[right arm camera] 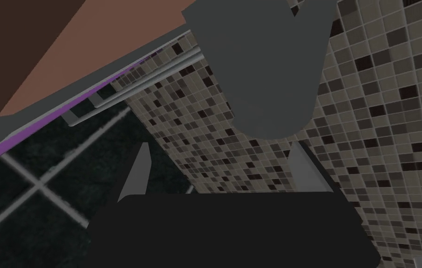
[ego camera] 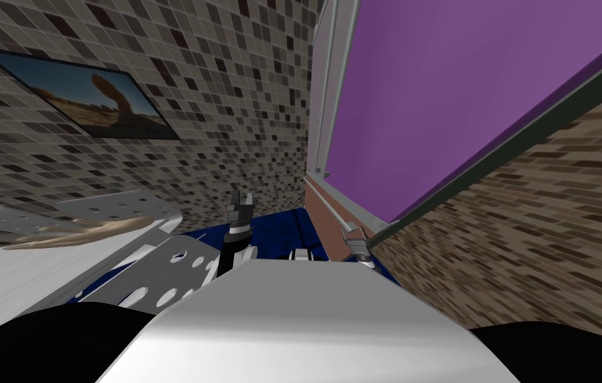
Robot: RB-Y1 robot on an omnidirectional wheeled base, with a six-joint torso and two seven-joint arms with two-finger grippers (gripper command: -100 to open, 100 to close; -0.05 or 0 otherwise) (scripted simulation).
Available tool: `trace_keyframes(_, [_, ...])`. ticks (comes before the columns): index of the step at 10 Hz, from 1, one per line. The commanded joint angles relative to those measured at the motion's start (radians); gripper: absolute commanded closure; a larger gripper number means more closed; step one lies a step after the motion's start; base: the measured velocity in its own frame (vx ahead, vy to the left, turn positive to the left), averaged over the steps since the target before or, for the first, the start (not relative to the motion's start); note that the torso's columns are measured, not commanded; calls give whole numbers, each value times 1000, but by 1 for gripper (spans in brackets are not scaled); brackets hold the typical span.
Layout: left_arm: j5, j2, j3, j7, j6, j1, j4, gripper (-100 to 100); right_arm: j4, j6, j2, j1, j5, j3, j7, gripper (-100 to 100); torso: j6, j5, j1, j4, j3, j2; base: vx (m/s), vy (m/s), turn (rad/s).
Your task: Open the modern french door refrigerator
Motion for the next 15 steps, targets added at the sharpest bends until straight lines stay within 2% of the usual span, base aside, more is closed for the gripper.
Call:
trace_keyframes(1, [0,0,0,0,0,0,0,0,17,-15,3,1,2,0,59,-100,0,0,0,0,0,0,8,-19,-10])
trace_keyframes(2, [0,0,0,0,0,0,0,0,53,-38,10,-2,6,1,99,-100,0,0,1,0,0,0,10,-35,91])
trace_keyframes(3, [0,0,0,0,0,0,0,0,53,-38,10,-2,6,1,125,-100,0,0,0,0,0,0,10,-41,59])
trace_keyframes(4, [0,0,0,0,0,0,0,0,88,-59,18,-5,9,1,153,-100,0,0,0,0,0,0,14,-58,86])
trace_keyframes(6, [0,0,0,0,0,0,0,0,88,-59,18,-5,9,1,195,-100,1,0,0,0,0,0,7,-38,26])
trace_keyframes(7, [0,0,0,0,0,0,0,0,121,-80,29,-8,13,2,232,-100,1,1,2,0,0,0,0,-36,83])
trace_keyframes(8, [0,0,0,0,0,0,0,0,121,-80,29,-8,13,2,258,-100,0,0,1,0,0,0,4,-38,53])
trace_keyframes(9, [0,0,0,0,0,0,0,0,154,-99,41,-12,17,3,287,-100,1,0,0,0,0,0,5,-55,94])
trace_keyframes(10, [0,0,0,0,0,0,0,0,154,-99,41,-12,17,3,315,-100,0,0,-1,0,0,0,4,-49,49])
trace_keyframes(11, [0,0,0,0,0,0,0,0,184,-117,54,-15,21,4,342,-100,0,0,0,0,0,0,8,-60,72])
trace_keyframes(12, [0,0,0,0,0,0,0,0,184,-117,54,-15,21,4,370,-100,0,0,0,0,0,0,7,-53,46])
trace_keyframes(13, [0,0,0,0,0,0,0,0,212,-134,70,-19,24,4,398,-100,0,0,1,0,0,0,0,-54,67])
trace_keyframes(14, [0,0,0,0,0,0,0,0,212,-134,70,-19,24,4,426,-100,0,0,1,0,0,0,3,-44,49])
trace_keyframes(15, [0,0,0,0,0,0,0,0,239,-150,87,-22,28,5,455,-100,0,0,1,0,0,0,9,-48,74])
